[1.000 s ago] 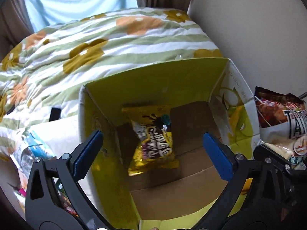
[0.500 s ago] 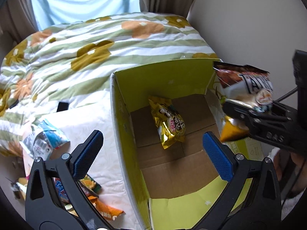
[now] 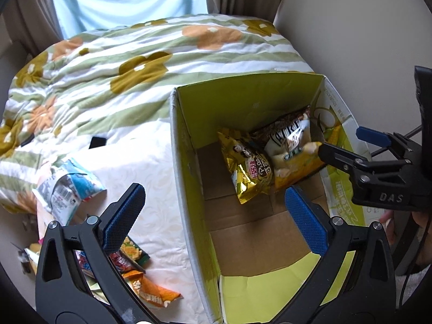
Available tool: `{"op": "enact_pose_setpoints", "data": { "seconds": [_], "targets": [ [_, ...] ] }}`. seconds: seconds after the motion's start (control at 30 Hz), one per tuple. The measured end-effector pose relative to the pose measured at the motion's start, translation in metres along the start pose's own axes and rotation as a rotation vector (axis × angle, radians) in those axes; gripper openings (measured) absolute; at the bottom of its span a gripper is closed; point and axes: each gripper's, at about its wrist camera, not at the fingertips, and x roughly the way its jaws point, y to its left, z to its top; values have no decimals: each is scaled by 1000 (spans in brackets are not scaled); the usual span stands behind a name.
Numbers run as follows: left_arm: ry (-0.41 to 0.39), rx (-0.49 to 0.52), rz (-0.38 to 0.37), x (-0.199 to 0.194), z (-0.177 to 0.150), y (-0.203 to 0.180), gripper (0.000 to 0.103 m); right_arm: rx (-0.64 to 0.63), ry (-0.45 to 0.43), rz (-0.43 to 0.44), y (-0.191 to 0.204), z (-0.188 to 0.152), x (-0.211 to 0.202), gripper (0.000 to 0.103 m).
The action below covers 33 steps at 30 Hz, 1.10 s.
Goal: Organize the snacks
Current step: 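Release the Pillows bag into the box with the left tool while the right tool drops the chip bag in, then move both tools back over the snack pile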
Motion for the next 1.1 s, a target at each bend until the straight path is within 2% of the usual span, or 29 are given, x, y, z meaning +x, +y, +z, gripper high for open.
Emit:
{"op": "enact_pose_setpoints", "data": {
  "seconds": [0.23, 0.53, 0.7, 0.9, 1.1],
  "targets": [
    [-73, 22, 23, -30, 0, -12, 102, -13, -75, -33, 6, -4, -47, 102],
    [-254, 24, 94, -110, -18, -23, 103, -44, -225, -19, 21, -19, -113, 102],
    [-301, -29, 128, -144, -47, -11, 102, -39, -258, 37, 32, -33, -132, 102],
    [-293, -80, 174, -171, -96, 15, 103, -55, -268, 74, 61, -61, -145, 102],
    [-288, -136, 185, -192, -148, 59, 103, -70, -270, 103, 103, -94, -150, 102]
  ]
}}
